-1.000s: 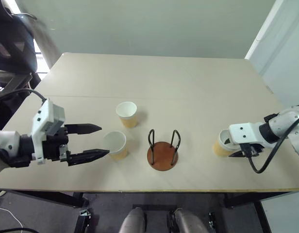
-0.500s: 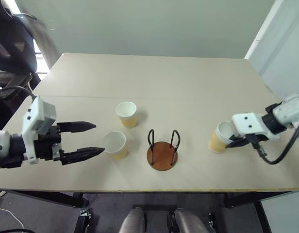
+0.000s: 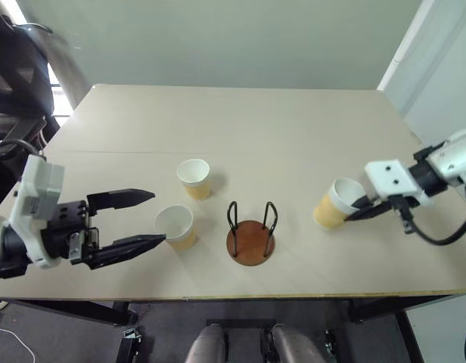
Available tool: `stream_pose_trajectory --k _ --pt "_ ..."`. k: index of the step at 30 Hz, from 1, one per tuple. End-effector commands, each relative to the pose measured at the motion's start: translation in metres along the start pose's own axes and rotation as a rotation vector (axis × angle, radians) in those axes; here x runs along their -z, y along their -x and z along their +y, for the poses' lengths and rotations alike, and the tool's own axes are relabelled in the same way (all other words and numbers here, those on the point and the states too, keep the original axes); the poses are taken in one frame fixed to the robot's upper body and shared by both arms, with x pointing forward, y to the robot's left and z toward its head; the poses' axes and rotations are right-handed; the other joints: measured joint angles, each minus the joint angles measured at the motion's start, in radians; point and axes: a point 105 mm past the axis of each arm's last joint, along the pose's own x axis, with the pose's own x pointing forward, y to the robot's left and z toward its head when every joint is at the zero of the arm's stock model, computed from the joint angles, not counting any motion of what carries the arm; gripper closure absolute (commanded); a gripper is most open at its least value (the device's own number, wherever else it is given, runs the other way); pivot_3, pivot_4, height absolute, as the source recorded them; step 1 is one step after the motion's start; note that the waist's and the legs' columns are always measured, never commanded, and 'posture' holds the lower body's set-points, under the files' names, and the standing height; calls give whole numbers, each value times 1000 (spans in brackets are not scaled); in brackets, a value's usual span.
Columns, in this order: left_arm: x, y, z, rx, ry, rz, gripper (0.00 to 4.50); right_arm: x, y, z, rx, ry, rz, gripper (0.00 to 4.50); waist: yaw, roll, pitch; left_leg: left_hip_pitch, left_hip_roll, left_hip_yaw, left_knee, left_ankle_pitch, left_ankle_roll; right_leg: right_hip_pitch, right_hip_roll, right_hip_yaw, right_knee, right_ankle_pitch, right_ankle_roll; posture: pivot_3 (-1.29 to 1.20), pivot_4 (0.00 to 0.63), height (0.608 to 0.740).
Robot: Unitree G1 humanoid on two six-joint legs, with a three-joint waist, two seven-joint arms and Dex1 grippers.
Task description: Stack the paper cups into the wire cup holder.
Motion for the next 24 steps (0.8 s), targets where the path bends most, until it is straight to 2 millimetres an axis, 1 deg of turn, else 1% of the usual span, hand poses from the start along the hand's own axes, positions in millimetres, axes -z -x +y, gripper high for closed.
stream_pose_trajectory --k 1,2,4,6,8,11,12,14,17,19,21,24 --pt "-9 1 -5 -10 -79 -48 0 -37 18 -4 13 73 -130 4435 -1 0 0 0 0 0 0 0 0 0 0 0 0 -1 0 0 150 740" --pt "-7 0 -7 -8 -80 -53 0 -48 22 -6 14 89 -177 4435 -2 0 0 0 0 0 0 1 0 0 0 0 0 -1 -1 0 150 740" --pt "-3 -1 -11 -4 -73 -61 0 -66 27 -7 4 116 -253 4435 -3 0 0 0 0 0 0 1 0 0 0 0 0 -6 -7 0 150 740" --pt "2 -1 -14 -5 -60 -61 0 -78 29 -9 -3 141 -306 4435 -5 0 0 0 0 0 0 1 0 1 0 0 0 -6 -6 0 150 740" --pt "7 -3 -17 -6 -53 -55 0 -91 29 -12 -14 167 -360 4435 -6 -1 0 0 0 0 0 1 0 1 0 1 0 -7 -6 0 150 740" --pt "9 -6 -18 -29 -60 -82 0 -120 26 -11 -54 204 -492 4435 -7 0 0 0 0 0 0 1 0 1 0 1 1 -7 -6 0 150 740" --pt "10 -7 -19 -30 -60 -83 0 -125 24 -11 -64 205 -511 4435 -7 0 0 1 0 0 0 1 0 1 0 1 1 -7 -6 0 150 740" --pt "11 -7 -19 -32 -54 -73 0 -126 15 -10 -84 201 -507 4435 -5 -1 0 1 0 0 -1 1 0 1 0 0 1 -7 -6 0 150 740" --pt "12 -6 -19 -45 -58 -57 0 -119 -9 -17 -68 209 -446 4435 -3 -1 -1 1 0 -1 0 1 0 1 0 0 1 -7 -5 0 150 740" --pt "12 -4 -19 -49 -58 -49 0 -113 -21 -23 -43 226 -394 4435 -5 -1 -1 1 0 -1 0 1 0 1 0 0 1 -6 -6 0 150 740" --pt "12 -4 -19 -53 -58 -45 0 -106 -30 -27 -31 251 -348 4435 -5 0 0 1 0 -1 0 1 0 1 0 0 1 -5 -6 0 150 740" --pt "13 -3 -19 -60 -60 -36 0 -103 -39 -29 -33 277 -320 4435 -5 0 0 1 0 -1 0 1 0 1 0 0 2 -4 -6 0 150 740"
